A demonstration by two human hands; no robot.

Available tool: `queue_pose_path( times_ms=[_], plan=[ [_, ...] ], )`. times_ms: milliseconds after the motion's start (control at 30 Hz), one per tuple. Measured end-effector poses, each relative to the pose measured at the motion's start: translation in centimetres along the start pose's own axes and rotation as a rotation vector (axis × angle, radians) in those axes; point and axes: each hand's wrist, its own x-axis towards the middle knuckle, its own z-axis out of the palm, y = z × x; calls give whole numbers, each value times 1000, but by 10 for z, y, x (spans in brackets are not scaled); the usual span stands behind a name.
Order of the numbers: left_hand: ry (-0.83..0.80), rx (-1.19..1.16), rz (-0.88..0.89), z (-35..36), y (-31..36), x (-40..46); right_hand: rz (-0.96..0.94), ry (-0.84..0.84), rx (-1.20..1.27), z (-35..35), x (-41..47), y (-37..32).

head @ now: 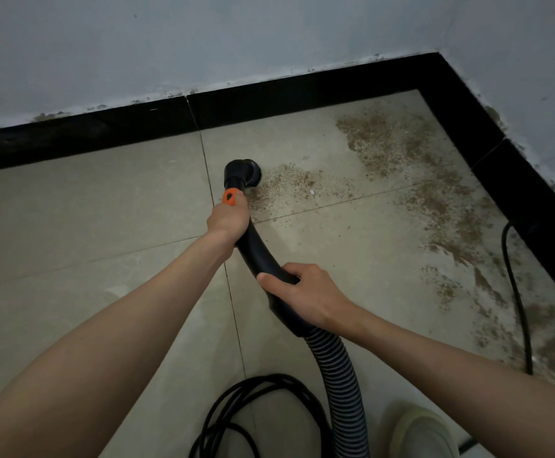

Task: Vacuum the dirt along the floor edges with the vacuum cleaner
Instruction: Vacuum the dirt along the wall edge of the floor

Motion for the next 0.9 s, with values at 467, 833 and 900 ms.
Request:
queue_pose_path(
  times_ms=[467, 833, 900],
  plan=[
    [-72, -18, 47, 52, 30, 4, 44, 115, -96, -43, 6, 16],
    [-92, -130, 61, 86, 60, 21, 23, 190, 4, -71, 41, 18],
    [-83, -143, 69, 87, 65, 26, 13, 191, 8, -75, 52, 15]
  ],
)
